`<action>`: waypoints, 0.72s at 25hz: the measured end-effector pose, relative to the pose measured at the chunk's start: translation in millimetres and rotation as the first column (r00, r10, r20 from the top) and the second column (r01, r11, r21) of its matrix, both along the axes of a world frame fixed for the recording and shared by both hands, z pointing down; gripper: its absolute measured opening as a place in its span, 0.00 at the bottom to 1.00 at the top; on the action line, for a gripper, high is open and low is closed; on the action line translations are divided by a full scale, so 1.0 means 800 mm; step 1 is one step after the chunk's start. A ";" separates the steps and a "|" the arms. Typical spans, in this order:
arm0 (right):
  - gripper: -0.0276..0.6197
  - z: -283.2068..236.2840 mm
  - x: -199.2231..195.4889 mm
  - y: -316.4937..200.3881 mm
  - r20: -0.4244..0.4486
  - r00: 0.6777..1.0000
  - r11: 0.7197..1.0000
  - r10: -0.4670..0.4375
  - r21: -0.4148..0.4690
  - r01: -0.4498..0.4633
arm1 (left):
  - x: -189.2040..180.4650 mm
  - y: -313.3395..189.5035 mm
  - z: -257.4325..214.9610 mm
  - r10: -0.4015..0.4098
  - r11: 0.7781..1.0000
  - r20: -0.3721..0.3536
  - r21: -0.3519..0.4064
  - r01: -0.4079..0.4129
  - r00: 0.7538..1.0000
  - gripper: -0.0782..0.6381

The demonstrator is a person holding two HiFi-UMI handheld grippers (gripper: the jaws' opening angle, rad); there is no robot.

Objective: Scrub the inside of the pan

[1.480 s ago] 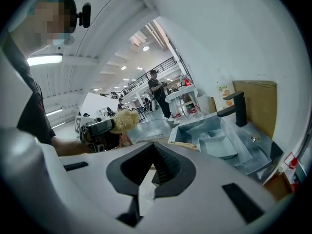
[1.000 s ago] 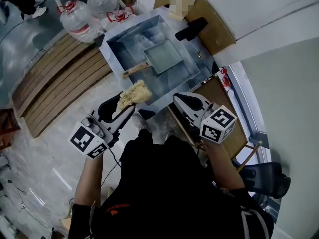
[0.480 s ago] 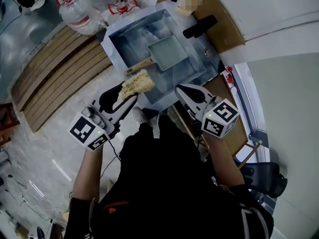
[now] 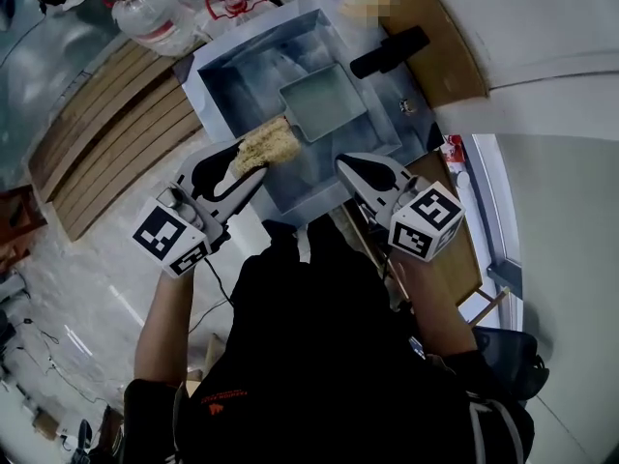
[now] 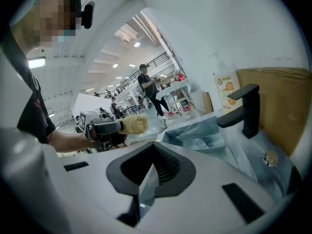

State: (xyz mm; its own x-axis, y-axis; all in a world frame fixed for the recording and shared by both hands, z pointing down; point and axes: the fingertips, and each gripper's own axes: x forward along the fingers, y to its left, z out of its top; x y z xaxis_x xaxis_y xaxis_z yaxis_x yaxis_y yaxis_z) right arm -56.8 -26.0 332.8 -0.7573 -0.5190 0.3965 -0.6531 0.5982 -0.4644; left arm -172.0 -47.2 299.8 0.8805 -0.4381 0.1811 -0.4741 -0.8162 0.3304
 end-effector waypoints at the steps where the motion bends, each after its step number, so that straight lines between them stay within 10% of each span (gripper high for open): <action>1: 0.05 0.004 0.006 -0.007 0.003 1.000 1.000 -0.012 -0.001 0.012 | 0.008 -0.007 0.006 0.001 1.000 0.018 -0.003 -0.001 1.000 0.36; 11: 0.05 0.054 0.060 -0.064 0.048 0.997 0.996 -0.066 -0.060 0.069 | 0.074 -0.087 0.084 0.049 0.997 0.232 -0.068 -0.034 0.971 0.36; 18: 0.05 0.086 0.080 -0.086 0.086 0.993 0.991 -0.075 -0.106 0.084 | 0.107 -0.130 0.151 0.149 0.986 0.428 -0.135 -0.100 0.892 0.36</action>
State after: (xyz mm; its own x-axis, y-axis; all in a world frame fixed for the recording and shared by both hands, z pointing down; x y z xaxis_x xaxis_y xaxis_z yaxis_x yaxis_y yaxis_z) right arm 6.9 -94.5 401.6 -0.8265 -0.4126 0.3830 -0.5629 0.5896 -0.5793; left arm -86.5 -151.2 420.8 0.7489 -0.2868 0.5974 -0.4871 -0.8495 0.2027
